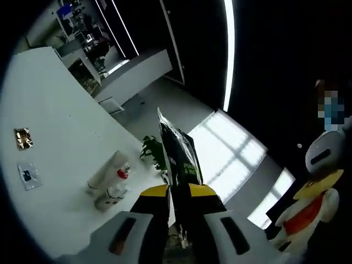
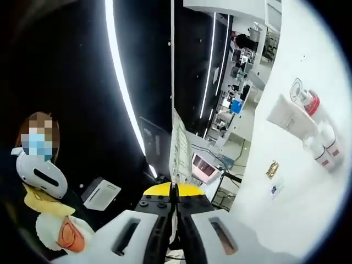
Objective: Arrange the skincare products in the storage area until every visible bottle or jar stands upright without overlapping.
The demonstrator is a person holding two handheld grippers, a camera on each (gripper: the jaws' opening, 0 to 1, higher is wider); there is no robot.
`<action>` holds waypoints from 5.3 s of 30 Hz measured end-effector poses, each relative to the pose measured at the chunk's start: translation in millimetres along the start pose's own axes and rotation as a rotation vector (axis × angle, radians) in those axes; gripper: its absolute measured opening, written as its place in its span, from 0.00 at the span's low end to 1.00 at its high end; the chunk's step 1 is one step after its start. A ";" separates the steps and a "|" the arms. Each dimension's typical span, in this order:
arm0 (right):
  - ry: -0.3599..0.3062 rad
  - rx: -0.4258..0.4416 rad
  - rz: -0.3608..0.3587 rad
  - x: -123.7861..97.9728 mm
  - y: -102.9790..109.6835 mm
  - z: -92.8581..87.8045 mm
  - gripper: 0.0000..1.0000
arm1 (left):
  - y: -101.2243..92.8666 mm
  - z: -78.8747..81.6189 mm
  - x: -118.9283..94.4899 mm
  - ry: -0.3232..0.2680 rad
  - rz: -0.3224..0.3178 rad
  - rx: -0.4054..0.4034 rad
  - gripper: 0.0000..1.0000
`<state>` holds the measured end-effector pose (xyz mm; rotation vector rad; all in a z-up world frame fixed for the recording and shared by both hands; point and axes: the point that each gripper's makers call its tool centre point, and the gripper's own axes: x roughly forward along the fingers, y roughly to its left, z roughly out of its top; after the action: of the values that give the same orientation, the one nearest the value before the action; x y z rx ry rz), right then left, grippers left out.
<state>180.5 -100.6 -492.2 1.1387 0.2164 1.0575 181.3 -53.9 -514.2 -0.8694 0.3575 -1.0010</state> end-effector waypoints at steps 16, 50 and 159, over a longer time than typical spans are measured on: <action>0.037 -0.102 -0.212 -8.2 -38.7 -0.7 0.01 | -6.1 -15.1 -6.3 0.020 -0.060 -0.083 0.00; 0.268 -0.442 -0.253 -5.1 -54.0 -28.9 0.79 | 37.2 -14.3 1.8 0.026 0.023 -0.127 0.00; 0.446 -0.671 -0.683 -98.7 -135.3 -15.9 0.99 | 257.1 -93.6 38.1 0.959 0.379 0.936 0.80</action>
<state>196.1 -169.8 -644.7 0.1716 0.5141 0.6620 292.2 -65.6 -767.0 0.5597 0.7350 -1.0131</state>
